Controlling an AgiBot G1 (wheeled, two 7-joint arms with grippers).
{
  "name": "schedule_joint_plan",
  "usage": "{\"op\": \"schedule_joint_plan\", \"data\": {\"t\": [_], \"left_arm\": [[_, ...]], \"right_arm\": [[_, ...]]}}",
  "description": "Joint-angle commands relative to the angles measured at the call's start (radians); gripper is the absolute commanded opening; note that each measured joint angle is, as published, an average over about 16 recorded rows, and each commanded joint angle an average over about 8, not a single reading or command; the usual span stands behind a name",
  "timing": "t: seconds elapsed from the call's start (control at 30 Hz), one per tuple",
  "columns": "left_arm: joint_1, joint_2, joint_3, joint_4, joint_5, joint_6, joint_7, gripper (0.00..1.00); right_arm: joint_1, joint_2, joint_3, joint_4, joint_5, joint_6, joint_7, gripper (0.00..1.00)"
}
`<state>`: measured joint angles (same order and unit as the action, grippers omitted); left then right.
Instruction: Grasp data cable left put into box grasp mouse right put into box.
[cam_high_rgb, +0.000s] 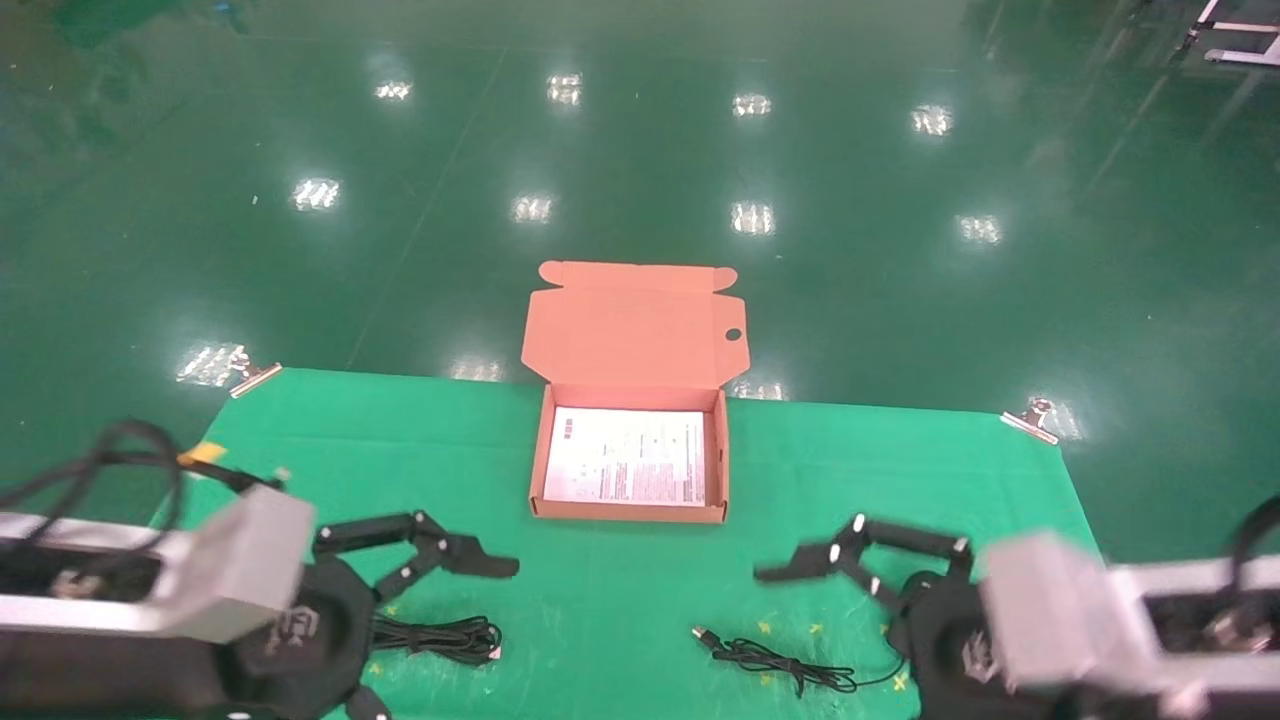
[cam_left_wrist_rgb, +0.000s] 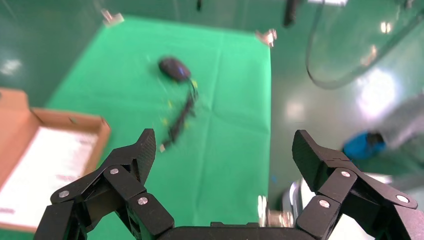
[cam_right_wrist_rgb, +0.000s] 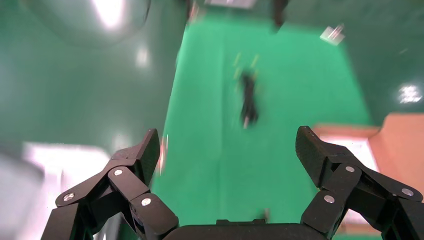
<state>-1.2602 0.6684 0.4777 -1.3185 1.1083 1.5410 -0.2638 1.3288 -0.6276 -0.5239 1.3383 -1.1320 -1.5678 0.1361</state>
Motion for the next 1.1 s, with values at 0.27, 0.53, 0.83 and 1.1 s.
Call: {"op": "schedule_joint_plan", "data": {"t": [0.27,0.53,0.83,1.1], "left_arm": [[-0.099,0.073,0.134,0.006,0.229,0.008,-0.020,1.00],[-0.155,0.145,0.255,0.006,0.501,-0.019,-0.045,1.00],[-0.147,0.210,0.347,-0.004,0.756,-0.099,-0.078,1.00],[-0.119,0.260,0.383,0.042,0.882,-0.168,-0.131,1.00]], "right_arm": [[0.236,-0.060,-0.317,0.012,-0.282,-0.014,-0.067,1.00],[0.324,-0.134,-0.506,0.013,-0.512,0.031,-0.042,1.00],[0.284,-0.196,-0.577,0.013,-0.693,0.126,0.044,1.00],[0.216,-0.226,-0.603,0.003,-0.806,0.216,0.157,1.00]]}}
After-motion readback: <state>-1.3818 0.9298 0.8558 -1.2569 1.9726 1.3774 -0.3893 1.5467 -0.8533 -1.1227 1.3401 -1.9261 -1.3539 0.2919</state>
